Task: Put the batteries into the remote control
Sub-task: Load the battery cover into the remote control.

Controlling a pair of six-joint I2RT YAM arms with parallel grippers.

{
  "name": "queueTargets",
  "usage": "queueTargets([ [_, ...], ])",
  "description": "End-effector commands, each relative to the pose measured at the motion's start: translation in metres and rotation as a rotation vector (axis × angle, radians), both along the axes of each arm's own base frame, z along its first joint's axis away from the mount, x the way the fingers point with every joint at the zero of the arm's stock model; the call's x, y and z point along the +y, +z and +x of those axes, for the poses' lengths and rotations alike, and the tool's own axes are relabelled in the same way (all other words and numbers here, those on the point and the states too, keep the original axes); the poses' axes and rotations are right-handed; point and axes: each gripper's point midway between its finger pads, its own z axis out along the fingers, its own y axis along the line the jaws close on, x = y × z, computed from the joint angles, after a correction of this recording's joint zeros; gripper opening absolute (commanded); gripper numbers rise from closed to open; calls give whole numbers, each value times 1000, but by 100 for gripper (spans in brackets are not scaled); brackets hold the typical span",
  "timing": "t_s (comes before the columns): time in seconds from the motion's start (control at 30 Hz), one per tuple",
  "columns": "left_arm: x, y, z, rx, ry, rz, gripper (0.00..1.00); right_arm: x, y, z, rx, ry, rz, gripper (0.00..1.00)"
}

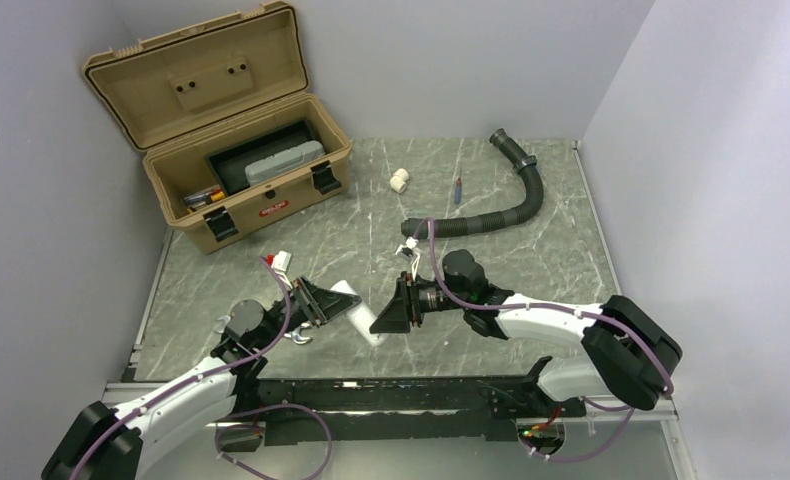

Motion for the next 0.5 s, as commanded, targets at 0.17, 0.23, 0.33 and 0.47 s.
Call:
queueTargets([
  [0.17, -2, 37, -2, -100, -19, -70, 0, 8, 13, -1, -35, 35, 60, 48],
  [0.23, -3, 37, -2, -98, -20, -71, 0, 9, 11, -1, -29, 36, 57, 44],
  [0.33, -2, 37, -1, -98, -18, -72, 0, 10, 10, -1, -26, 39, 57, 32],
  [0.47, -2, 36, -1, -94, -16, -74, 0, 12, 11, -1, -25, 44, 58, 16],
])
